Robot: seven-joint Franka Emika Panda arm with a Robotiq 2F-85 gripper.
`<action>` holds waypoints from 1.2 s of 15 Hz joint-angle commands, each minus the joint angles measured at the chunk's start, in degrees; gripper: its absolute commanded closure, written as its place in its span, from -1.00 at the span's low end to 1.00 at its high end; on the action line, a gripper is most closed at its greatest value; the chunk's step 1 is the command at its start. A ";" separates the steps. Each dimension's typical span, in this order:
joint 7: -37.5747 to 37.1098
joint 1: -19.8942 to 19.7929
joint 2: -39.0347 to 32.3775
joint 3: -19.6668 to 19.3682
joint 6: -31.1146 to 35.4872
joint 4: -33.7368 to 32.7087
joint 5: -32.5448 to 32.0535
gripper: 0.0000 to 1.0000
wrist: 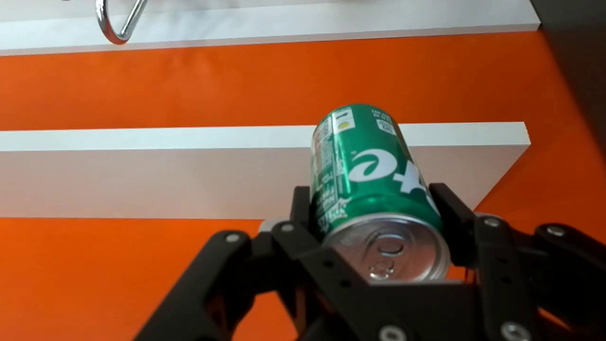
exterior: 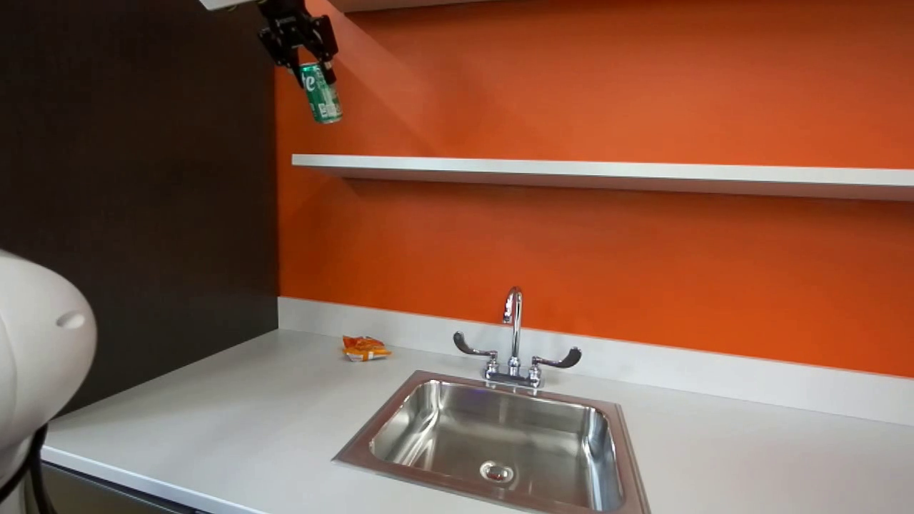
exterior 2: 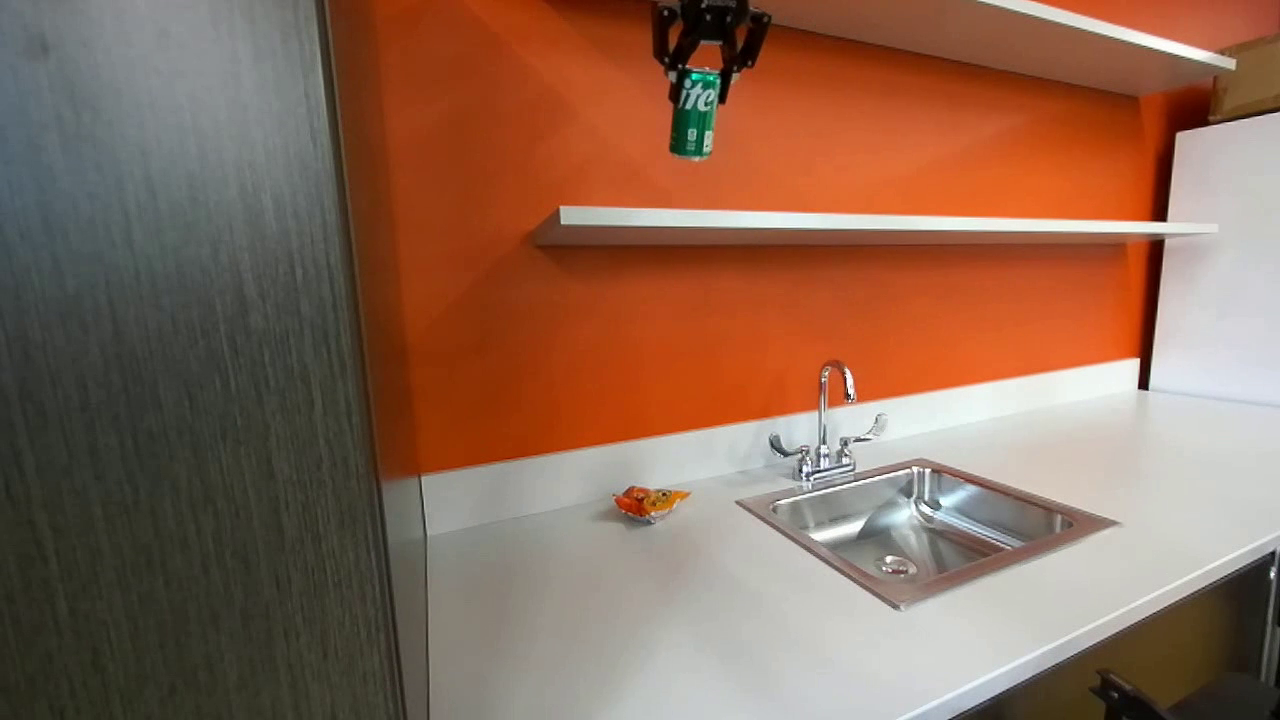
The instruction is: Put the can on the shelf
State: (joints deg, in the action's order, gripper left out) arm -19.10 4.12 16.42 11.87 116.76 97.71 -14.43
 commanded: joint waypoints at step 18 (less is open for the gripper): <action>3.79 5.75 -35.18 -6.14 -19.63 -46.31 -2.23 0.23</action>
State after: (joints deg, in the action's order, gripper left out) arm -17.18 8.31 -14.29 7.48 100.71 59.64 -16.27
